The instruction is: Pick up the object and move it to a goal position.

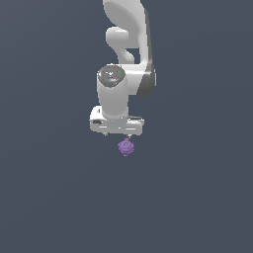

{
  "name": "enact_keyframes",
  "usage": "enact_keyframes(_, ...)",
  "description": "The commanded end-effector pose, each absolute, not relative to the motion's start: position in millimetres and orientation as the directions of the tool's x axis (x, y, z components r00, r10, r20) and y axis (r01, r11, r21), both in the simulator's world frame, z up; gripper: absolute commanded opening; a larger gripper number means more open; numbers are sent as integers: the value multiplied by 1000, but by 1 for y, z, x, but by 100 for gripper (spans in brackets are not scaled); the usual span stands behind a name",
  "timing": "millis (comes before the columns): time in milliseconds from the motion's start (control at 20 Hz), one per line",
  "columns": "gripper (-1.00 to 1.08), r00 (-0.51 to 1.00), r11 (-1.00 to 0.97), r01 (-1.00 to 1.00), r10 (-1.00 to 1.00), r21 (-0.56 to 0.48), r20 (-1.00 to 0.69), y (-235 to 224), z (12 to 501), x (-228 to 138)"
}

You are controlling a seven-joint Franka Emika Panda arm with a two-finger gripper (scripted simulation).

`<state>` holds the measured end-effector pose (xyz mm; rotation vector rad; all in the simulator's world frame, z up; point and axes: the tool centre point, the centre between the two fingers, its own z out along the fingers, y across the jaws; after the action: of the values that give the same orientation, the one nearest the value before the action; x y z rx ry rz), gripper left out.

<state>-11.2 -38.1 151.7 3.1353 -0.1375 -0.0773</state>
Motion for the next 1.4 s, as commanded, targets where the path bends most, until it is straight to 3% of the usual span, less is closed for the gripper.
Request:
enact_keyframes(0, 100, 995, -996, -88, -88, 4, -49, -37, 152, -11)
enact_keyframes(650, 100, 999, -1000, 28, 28, 3, -43, -33, 142, -12)
enact_keyframes(1350, 100, 916, -916, 402, 402, -1, -20, -16, 110, -15)
